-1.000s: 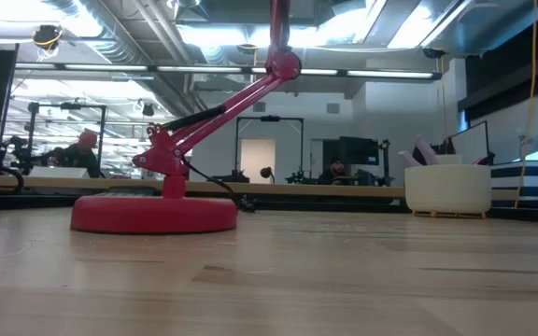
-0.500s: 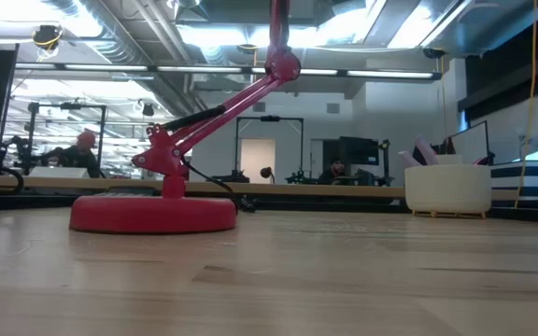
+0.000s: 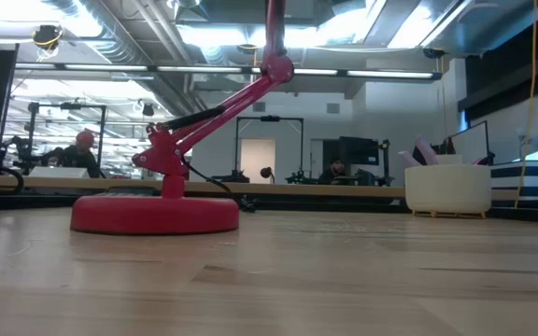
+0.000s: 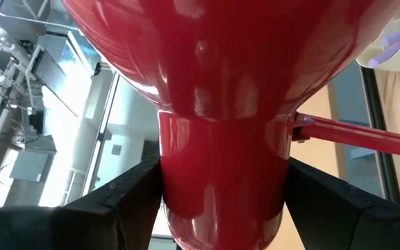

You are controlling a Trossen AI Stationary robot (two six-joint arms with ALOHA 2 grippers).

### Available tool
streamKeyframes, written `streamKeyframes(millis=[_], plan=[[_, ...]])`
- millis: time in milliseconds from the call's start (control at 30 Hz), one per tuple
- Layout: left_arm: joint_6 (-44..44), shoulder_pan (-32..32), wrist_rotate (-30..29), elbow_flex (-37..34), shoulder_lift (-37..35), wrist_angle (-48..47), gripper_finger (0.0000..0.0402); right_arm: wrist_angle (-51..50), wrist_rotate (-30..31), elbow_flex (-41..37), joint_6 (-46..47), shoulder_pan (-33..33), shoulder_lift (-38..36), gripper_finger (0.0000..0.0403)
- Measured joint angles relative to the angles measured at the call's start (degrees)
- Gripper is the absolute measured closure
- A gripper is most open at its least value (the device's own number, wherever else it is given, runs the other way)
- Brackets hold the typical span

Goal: Screw lightbulb
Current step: Remove the light bulb from the lamp

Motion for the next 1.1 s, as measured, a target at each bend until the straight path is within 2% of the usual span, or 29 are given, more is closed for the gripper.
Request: streamKeyframes(millis=[133, 433, 700, 800, 1000, 1100], plan=[[0.17, 0.01, 0.11, 0.00, 0.00, 0.08, 0.0140, 0.12, 1.36, 0.00, -2.42, 0.00, 0.00, 0.0115], [0.59, 0.01, 0.27, 0.00, 0.00, 0.17, 0.0140, 0.43, 0.56, -0.02, 2.14, 0.00, 0.04, 0.0118], [0.81, 0.10, 0.39, 0.00, 0.00, 0.17, 0.0140, 0.43, 0.30, -0.04, 2.02, 0.00, 0.09, 0.0114], [0.91, 0.10, 0.44, 0.00, 0.00, 0.17, 0.0140, 0.47, 0.28, -0.04, 2.04, 0.00, 0.11, 0.0092], [0.89, 0.24, 0.40, 0.00, 0.00, 0.17, 0.0140, 2.63, 1.48, -0.15, 3.81, 0.22, 0.26, 0.0013], [0.87, 0.26, 0.40, 0.00, 0.00, 0.17, 0.0140, 3.33, 5.23, -0.15, 6.76, 1.09, 0.26, 0.0015]])
